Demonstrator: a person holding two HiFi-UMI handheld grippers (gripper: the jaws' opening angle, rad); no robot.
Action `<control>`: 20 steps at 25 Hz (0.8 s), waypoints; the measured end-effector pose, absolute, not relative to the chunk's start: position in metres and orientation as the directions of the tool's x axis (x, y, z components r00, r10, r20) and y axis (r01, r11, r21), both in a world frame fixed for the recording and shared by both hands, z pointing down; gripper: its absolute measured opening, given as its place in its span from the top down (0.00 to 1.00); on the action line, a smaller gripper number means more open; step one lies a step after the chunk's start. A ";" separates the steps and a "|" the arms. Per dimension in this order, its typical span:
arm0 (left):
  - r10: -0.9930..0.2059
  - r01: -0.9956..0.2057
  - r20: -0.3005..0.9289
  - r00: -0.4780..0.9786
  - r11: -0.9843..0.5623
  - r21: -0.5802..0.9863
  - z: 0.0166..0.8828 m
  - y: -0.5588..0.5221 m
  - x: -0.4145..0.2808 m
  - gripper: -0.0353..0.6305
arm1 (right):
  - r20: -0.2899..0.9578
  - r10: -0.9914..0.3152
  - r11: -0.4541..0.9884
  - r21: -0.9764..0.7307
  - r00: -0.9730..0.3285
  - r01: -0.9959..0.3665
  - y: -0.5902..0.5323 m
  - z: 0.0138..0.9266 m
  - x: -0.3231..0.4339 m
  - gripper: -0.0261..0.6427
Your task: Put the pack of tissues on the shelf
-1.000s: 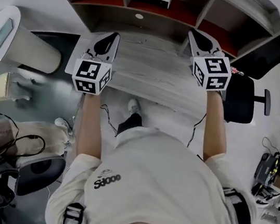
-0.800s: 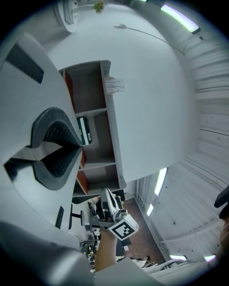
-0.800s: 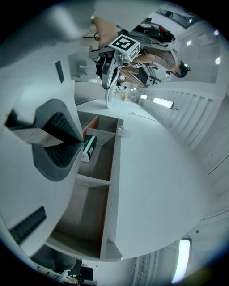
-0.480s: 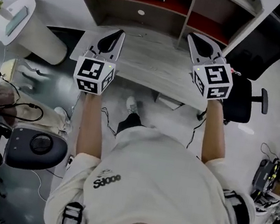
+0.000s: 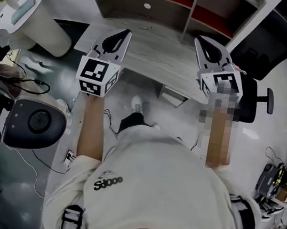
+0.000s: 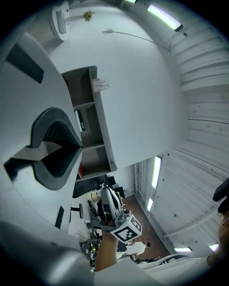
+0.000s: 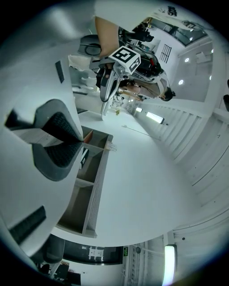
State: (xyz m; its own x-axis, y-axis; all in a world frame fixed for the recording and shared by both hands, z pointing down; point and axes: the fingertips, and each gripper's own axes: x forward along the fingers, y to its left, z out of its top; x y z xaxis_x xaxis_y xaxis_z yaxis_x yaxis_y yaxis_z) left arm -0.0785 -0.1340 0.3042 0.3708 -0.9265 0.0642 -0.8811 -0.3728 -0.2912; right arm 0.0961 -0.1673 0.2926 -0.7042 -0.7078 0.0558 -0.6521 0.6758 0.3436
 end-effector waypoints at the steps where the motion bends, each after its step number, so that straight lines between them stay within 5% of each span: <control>1: -0.927 -0.881 0.061 0.370 -0.371 -0.295 0.301 -0.130 -0.076 0.92 | 0.055 -0.703 0.679 0.346 -0.709 -0.647 -0.163 0.291 0.097 0.95; 20: -0.939 -0.884 0.031 0.344 -0.334 -0.328 0.284 -0.135 -0.085 0.92 | 0.031 -0.688 0.682 0.371 -0.725 -0.631 -0.177 0.273 0.090 0.95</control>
State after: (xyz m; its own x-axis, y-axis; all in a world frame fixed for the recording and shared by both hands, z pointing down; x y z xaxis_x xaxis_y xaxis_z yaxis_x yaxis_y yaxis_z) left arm -0.0854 -0.1355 0.2843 0.3436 -0.9386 0.0311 -0.8836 -0.3344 -0.3278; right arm 0.0901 -0.1767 0.2734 -0.7254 -0.6877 0.0309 -0.6306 0.6819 0.3706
